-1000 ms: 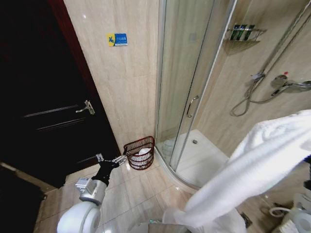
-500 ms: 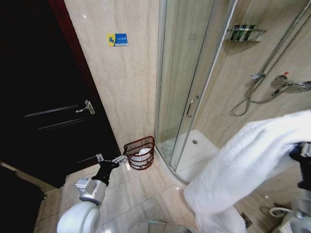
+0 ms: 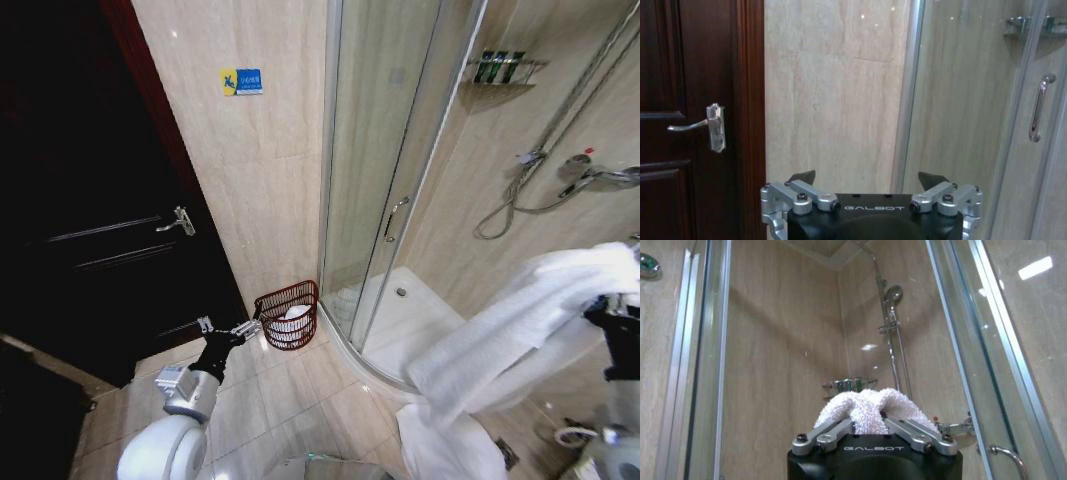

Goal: Discard the used towel into the hamper.

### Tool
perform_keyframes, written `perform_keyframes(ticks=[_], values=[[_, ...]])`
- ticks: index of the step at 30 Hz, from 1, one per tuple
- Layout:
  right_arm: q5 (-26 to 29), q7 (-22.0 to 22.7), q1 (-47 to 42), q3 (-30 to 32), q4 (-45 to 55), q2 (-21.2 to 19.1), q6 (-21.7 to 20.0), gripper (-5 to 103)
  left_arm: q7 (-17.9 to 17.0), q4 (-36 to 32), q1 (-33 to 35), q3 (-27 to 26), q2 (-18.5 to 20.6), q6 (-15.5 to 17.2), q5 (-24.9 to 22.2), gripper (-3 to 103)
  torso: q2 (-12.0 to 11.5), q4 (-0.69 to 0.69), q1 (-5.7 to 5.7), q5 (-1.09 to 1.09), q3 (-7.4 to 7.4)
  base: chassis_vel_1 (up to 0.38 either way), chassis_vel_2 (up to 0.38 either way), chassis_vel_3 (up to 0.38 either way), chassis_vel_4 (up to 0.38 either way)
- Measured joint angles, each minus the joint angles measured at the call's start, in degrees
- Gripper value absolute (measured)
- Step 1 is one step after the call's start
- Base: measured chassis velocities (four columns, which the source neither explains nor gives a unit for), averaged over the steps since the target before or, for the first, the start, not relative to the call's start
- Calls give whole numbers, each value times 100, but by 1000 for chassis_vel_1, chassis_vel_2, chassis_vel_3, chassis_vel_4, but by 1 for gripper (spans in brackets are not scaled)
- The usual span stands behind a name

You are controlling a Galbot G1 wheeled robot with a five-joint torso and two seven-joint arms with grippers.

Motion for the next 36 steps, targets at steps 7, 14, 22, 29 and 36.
perform_keyframes(ticks=[7,14,22,29,36], values=[[-5,-121,-67,51,38,67,156,5,0,0,0,0,0,0,0,100,0,0,0,1,0,0,0,0,0],[-17,-148,-68,38,105,76,200,5,0,0,0,0,0,0,0,100,0,0,0,0,0,9,9,-14,-17],[-35,-148,-65,43,133,66,253,5,0,0,0,0,0,0,0,100,0,0,-1,0,0,59,62,-62,-60],[-238,-125,-51,41,140,84,423,5,0,0,0,0,0,0,0,100,0,-1,-1,-2,0,158,145,-163,-150],[-397,-84,-8,33,147,48,617,5,-1,0,0,-1,2,0,0,100,0,0,0,-5,0,149,143,-145,-126]])
